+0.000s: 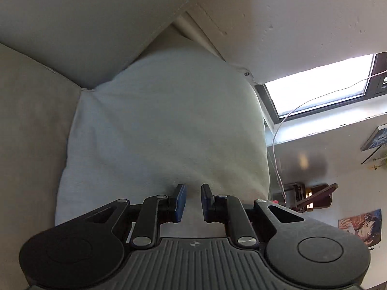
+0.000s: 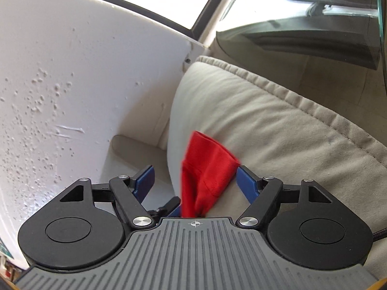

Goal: Fold clothes

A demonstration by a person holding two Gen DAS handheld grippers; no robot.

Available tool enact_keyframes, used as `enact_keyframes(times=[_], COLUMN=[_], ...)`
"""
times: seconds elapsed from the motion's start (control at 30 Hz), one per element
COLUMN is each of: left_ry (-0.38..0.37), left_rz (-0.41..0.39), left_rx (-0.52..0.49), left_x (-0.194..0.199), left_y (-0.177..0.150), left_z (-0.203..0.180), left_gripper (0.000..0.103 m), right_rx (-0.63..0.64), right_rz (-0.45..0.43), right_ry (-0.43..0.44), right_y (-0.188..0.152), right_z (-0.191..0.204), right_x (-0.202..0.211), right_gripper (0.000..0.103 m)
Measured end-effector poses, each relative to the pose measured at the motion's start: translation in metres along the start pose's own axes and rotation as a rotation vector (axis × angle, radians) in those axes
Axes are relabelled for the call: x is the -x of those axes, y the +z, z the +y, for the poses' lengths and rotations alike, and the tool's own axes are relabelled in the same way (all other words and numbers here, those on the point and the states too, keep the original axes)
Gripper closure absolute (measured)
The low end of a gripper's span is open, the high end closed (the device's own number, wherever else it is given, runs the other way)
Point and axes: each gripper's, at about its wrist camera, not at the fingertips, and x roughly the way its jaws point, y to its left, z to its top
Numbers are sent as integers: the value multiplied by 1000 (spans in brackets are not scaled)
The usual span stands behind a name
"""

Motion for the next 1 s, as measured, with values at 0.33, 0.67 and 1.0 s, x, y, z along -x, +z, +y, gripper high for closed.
enact_keyframes(times=[0.33, 0.67, 1.0], left_ry=[-37, -9, 35], left_rz=[37, 114, 200], left_rx=[-346, -519, -643], left_x=[103, 152, 138], left_y=[-34, -112, -152], left_z=[-53, -49, -53], left_gripper=[69, 66, 61], right_rx=[220, 640, 622], right_rz=[-32, -563, -518], right_ry=[-105, 44, -294], right_y=[4, -31, -4], right_z=[11, 118, 88], right_x=[-17, 96, 68], right_gripper=[100, 100, 100])
